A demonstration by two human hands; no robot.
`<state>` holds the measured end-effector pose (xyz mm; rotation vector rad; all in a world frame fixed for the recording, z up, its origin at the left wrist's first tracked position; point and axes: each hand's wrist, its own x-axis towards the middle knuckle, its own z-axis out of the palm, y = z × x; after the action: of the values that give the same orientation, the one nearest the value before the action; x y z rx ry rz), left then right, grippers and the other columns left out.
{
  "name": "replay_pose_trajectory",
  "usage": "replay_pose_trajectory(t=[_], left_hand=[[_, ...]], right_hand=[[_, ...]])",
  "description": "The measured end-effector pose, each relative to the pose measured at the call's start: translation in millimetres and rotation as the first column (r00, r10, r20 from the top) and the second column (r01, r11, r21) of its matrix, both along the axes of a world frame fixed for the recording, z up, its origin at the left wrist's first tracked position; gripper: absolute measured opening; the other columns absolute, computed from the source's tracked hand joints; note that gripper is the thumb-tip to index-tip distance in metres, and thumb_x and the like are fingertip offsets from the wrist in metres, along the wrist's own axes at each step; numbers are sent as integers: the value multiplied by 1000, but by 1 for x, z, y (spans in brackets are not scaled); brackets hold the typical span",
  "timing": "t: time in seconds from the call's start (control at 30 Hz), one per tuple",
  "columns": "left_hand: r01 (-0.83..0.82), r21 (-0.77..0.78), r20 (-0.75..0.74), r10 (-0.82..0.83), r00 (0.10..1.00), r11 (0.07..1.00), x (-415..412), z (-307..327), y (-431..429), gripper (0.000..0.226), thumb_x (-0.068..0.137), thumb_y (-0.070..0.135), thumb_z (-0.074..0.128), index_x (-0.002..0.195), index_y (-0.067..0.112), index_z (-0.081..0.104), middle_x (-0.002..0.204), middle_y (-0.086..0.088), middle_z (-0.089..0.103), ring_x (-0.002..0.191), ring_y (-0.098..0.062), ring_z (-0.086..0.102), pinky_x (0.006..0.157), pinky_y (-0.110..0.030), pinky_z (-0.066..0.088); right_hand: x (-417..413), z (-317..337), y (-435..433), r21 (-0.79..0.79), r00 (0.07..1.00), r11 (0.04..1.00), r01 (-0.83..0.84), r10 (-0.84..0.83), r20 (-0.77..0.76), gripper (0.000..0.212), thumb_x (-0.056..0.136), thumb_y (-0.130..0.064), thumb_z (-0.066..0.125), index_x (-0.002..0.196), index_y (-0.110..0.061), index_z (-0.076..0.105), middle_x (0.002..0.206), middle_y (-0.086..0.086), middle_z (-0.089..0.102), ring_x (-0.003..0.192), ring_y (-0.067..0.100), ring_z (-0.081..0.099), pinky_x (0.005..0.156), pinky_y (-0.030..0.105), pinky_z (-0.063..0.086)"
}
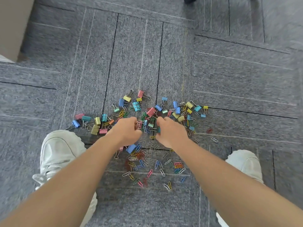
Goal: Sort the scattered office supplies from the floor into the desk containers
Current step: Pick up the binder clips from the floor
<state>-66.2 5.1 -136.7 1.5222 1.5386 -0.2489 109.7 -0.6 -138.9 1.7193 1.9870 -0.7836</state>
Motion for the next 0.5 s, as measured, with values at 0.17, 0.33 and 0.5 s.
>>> replay_pose_trajectory(t=[0.17, 0.33, 0.5], left_hand=[[-231, -66, 50, 234, 971, 971, -10, 2, 4, 9, 90, 14, 43, 81, 13, 42, 81, -7, 55, 70, -22, 49, 61, -33, 41], [-433, -20, 169, 430, 887, 901, -7, 3, 12, 11, 83, 8, 42, 77, 16, 47, 91, -14, 69, 86, -35, 66, 75, -50, 57], [-274, 112, 108, 263, 959, 955, 11, -3, 11, 19, 94, 39, 57, 107, 24, 55, 74, 0, 65, 51, -11, 55, 50, -28, 49]], right_hand=[[-7, 1, 7, -58, 999, 998, 13, -10, 52, 20, 90, -28, 58, 105, -16, 52, 101, 4, 52, 95, 31, 61, 74, 40, 50], [23, 14, 15, -271, 952, 934, 234, -276, -131, 10, 91, -20, 52, 87, -17, 43, 70, 1, 48, 60, 18, 47, 55, 30, 37], [53, 14, 12, -439, 686, 767, 468, -628, -368, 21, 82, 4, 39, 80, -7, 56, 66, 14, 59, 58, 24, 50, 54, 31, 43]])
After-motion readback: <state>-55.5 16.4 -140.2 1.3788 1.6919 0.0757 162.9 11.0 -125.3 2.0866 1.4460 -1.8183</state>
